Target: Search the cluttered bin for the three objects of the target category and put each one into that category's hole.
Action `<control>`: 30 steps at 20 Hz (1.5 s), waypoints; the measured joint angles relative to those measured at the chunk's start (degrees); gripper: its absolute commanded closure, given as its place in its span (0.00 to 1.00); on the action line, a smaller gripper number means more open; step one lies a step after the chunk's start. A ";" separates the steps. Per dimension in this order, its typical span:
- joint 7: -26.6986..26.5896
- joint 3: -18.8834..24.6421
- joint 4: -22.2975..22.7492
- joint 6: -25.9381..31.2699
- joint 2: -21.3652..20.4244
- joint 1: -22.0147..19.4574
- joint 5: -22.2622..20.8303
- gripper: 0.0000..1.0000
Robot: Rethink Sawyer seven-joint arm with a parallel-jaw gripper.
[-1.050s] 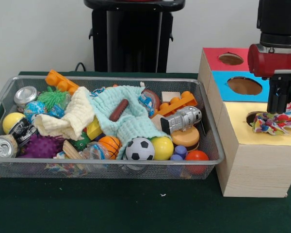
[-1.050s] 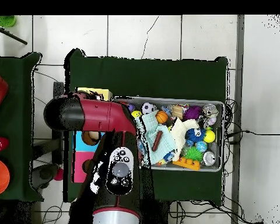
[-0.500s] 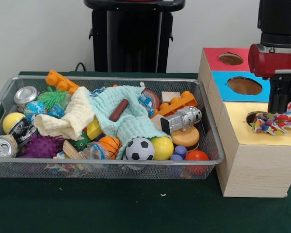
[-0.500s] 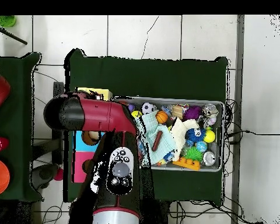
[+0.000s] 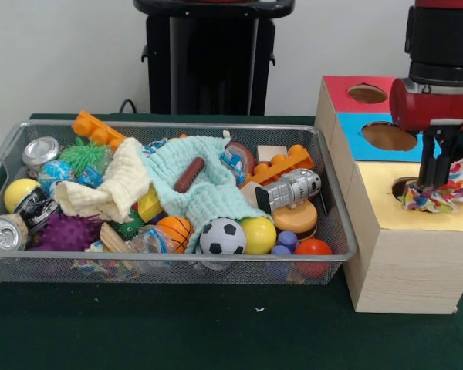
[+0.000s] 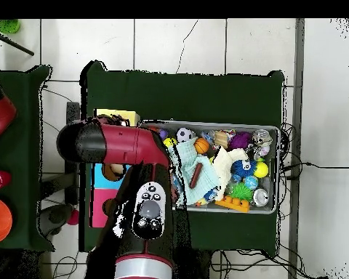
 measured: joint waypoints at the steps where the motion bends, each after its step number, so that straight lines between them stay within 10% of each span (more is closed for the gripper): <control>1: 0.00 -0.06 -0.01 -0.01 0.27 0.04 -0.01 1.00; 30: 0.00 0.83 -1.07 0.73 6.58 -0.62 -0.03 1.00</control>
